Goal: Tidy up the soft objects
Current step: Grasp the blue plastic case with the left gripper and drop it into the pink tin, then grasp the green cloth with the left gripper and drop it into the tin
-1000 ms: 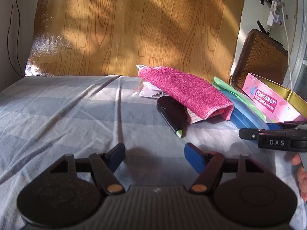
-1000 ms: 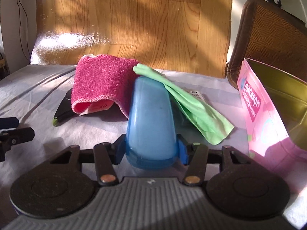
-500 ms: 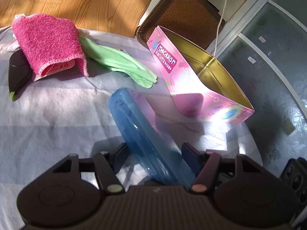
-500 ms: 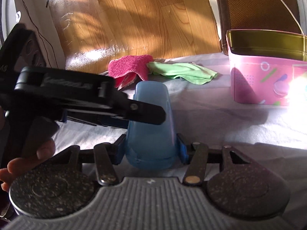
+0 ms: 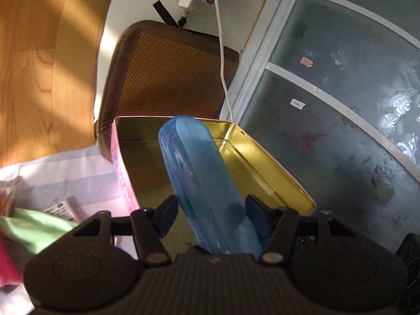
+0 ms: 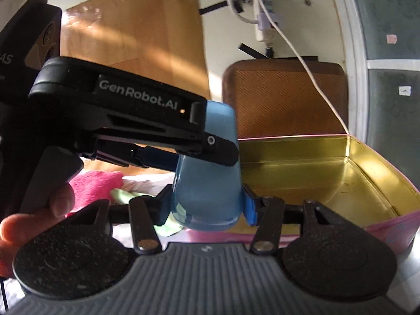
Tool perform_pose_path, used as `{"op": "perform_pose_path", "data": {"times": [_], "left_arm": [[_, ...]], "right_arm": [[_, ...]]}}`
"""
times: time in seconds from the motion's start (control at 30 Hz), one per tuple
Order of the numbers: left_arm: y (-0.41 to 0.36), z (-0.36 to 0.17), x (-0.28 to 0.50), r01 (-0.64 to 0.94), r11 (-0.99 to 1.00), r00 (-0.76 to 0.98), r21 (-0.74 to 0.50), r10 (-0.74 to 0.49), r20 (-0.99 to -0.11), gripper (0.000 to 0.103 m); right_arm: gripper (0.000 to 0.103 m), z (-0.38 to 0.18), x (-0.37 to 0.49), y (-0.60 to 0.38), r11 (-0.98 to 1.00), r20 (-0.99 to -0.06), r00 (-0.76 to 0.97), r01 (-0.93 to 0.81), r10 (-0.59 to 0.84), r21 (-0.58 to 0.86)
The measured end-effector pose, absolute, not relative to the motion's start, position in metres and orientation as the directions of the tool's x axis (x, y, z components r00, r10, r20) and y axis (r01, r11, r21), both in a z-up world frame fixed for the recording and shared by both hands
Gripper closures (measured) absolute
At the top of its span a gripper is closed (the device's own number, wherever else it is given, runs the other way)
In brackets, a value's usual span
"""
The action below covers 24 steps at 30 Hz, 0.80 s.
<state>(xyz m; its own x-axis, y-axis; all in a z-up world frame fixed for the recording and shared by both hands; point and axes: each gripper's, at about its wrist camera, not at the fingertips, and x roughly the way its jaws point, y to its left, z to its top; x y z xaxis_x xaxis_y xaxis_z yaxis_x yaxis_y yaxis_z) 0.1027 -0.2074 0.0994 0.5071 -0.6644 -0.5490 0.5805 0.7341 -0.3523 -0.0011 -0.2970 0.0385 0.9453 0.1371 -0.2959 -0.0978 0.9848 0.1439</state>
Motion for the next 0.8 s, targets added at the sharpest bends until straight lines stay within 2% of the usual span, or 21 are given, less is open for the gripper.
{"op": "perform_pose_path", "data": {"times": [0.1, 0.23, 0.27, 0.33, 0.47, 0.53, 0.6, 0.67, 0.7, 0.8], "left_arm": [[-0.231, 0.080, 0.129, 0.542, 0.751, 0.475, -0.377, -0.644, -0.599, 0.045], [-0.243, 0.062, 0.141, 0.508, 0.794, 0.480, -0.333, -0.582, -0.656, 0.041], [-0.243, 0.060, 0.140, 0.505, 0.802, 0.487, -0.318, -0.569, -0.663, 0.037], [-0.237, 0.062, 0.131, 0.519, 0.800, 0.501, -0.302, -0.571, -0.651, 0.034], [-0.189, 0.083, 0.100, 0.531, 0.780, 0.551, -0.330, -0.614, -0.565, 0.035], [-0.150, 0.092, 0.082, 0.516, 0.779, 0.586, -0.356, -0.624, -0.517, 0.035], [-0.101, 0.094, 0.062, 0.469, 0.804, 0.648, -0.366, -0.595, -0.476, 0.033], [-0.058, 0.086, 0.043, 0.397, 0.850, 0.707, -0.345, -0.524, -0.475, 0.033], [-0.042, 0.081, 0.036, 0.364, 0.871, 0.728, -0.330, -0.488, -0.482, 0.033], [0.005, 0.057, 0.013, 0.251, 0.920, 0.751, -0.301, -0.381, -0.539, 0.033]], "right_arm": [[0.047, 0.027, 0.024, -0.314, 0.988, -0.387, 0.917, -0.040, 0.096, 0.150], [0.046, 0.016, 0.045, -0.321, 0.988, -0.487, 0.868, -0.026, 0.097, 0.150], [0.044, 0.014, 0.045, -0.321, 0.988, -0.487, 0.868, -0.026, 0.097, 0.151], [0.035, 0.014, 0.037, -0.320, 0.988, -0.458, 0.884, -0.028, 0.095, 0.151], [0.035, 0.017, -0.002, -0.312, 0.985, -0.325, 0.941, -0.041, 0.095, 0.169], [0.039, 0.024, -0.023, -0.304, 0.984, -0.248, 0.962, -0.070, 0.110, 0.165], [0.050, 0.031, -0.036, -0.287, 0.980, -0.208, 0.962, -0.152, 0.177, 0.131], [0.056, 0.034, -0.038, -0.253, 0.966, -0.234, 0.937, -0.254, 0.259, 0.051], [0.062, 0.033, -0.035, -0.234, 0.955, -0.265, 0.921, -0.298, 0.287, 0.000], [0.069, 0.018, -0.018, -0.182, 0.914, -0.358, 0.880, -0.381, 0.312, -0.140]]}}
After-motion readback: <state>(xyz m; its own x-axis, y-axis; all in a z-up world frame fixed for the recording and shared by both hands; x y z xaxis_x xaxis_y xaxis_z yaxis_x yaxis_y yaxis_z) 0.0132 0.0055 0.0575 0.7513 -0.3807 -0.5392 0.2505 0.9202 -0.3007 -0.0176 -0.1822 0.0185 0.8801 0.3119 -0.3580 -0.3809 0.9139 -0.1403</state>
